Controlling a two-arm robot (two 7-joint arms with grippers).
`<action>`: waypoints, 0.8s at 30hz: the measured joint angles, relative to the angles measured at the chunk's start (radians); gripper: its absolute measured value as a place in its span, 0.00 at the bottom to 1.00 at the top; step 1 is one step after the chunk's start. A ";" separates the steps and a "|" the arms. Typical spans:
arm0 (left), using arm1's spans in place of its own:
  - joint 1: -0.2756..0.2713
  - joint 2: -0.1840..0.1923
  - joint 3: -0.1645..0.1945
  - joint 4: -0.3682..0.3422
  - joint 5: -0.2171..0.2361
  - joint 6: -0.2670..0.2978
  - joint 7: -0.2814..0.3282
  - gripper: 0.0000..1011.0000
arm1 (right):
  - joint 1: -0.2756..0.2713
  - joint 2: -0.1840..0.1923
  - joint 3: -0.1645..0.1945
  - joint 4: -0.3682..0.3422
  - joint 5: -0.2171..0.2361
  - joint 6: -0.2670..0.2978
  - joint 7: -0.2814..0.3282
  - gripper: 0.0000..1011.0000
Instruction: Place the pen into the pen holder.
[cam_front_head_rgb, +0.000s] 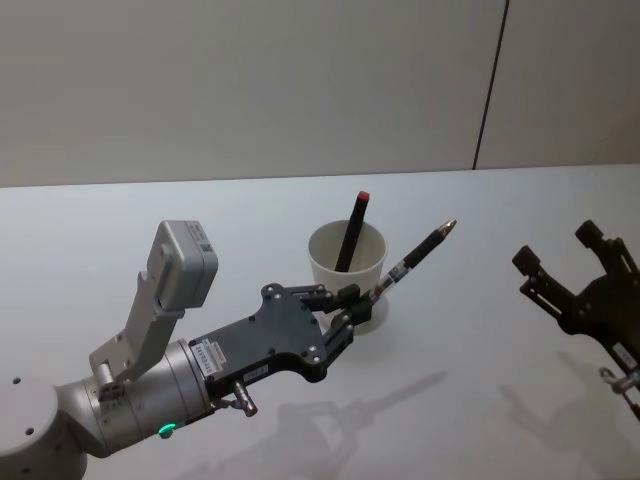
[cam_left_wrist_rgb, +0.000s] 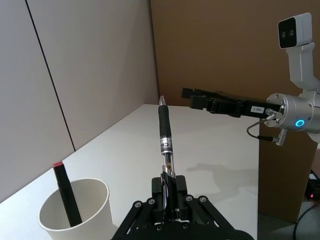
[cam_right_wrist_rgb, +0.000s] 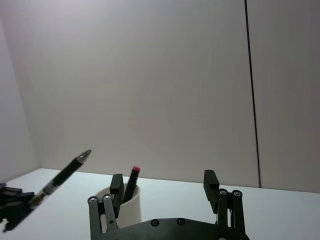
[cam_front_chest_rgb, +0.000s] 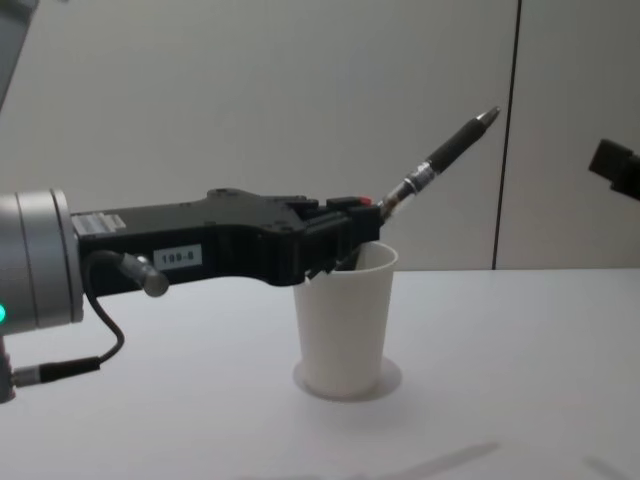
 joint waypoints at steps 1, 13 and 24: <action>0.000 0.000 0.000 0.000 0.000 0.000 0.000 0.17 | -0.001 0.001 0.001 0.001 0.025 -0.001 0.020 0.99; -0.001 -0.001 0.000 0.000 0.000 0.000 0.000 0.17 | -0.002 0.003 0.002 0.019 0.207 0.018 0.192 0.99; -0.001 -0.001 0.000 0.000 0.000 0.000 0.000 0.17 | 0.023 -0.015 -0.013 0.054 0.349 0.079 0.342 0.99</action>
